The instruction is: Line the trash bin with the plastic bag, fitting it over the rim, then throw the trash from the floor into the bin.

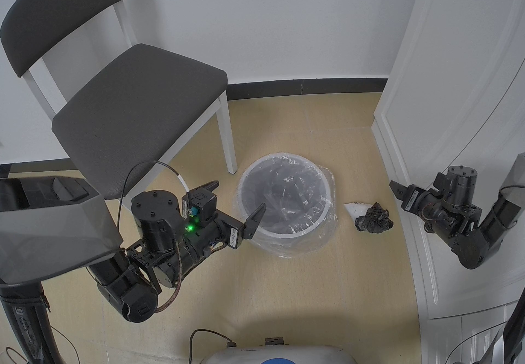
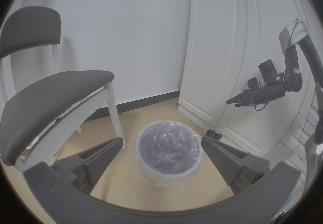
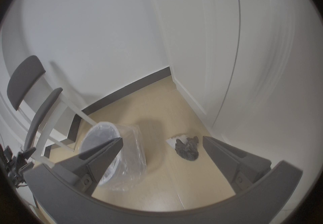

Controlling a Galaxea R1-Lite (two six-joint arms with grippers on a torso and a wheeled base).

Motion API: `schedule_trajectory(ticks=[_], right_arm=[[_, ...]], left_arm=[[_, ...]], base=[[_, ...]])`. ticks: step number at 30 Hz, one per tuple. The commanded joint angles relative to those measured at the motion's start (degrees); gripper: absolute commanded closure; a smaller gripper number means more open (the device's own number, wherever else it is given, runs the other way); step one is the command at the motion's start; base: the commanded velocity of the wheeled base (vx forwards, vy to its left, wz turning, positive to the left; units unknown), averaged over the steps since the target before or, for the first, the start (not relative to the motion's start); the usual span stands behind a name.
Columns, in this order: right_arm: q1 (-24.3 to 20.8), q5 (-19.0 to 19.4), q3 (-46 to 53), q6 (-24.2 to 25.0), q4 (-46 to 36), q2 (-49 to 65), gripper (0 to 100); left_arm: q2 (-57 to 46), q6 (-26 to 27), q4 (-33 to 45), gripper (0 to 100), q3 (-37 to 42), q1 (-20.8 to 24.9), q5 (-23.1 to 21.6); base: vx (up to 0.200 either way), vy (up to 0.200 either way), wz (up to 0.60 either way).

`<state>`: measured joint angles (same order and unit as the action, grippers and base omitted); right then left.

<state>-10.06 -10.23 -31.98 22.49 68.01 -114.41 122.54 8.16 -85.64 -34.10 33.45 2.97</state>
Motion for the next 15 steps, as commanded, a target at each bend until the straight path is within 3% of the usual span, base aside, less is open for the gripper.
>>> schedule_trajectory(ticks=[1,2,5,6,9,15], right_arm=[[-0.7,-1.1,-15.5,2.6,0.6,-13.5,0],[-0.7,-1.1,-16.0,2.6,0.5,-13.7,0],[-0.9,-1.1,-31.6,4.5,-5.7,-21.9,0],[-0.9,-1.1,-31.6,4.5,-5.7,-21.9,0],[-0.8,-1.4,-50.4,10.7,-11.7,-31.7,0],[-2.5,-1.6,-55.3,20.8,-15.1,-37.2,0]], left_arm=[[-1.8,-3.1,-2.1,0,1.7,0.0,0.0],[-1.9,-3.1,-2.1,0,1.8,0.0,0.0],[-4.2,-6.0,-2.1,0,3.2,0.1,0.0],[-4.2,-6.0,-2.1,0,3.2,0.1,0.0],[-7.5,-6.1,-2.2,0,6.2,0.0,0.0],[-13.3,-7.5,-2.1,0,9.6,-0.8,-0.2]], base=[[0.0,0.0,0.0],[0.0,0.0,0.0],[0.0,0.0,0.0],[0.0,0.0,0.0],[0.0,0.0,0.0],[0.0,0.0,0.0]])
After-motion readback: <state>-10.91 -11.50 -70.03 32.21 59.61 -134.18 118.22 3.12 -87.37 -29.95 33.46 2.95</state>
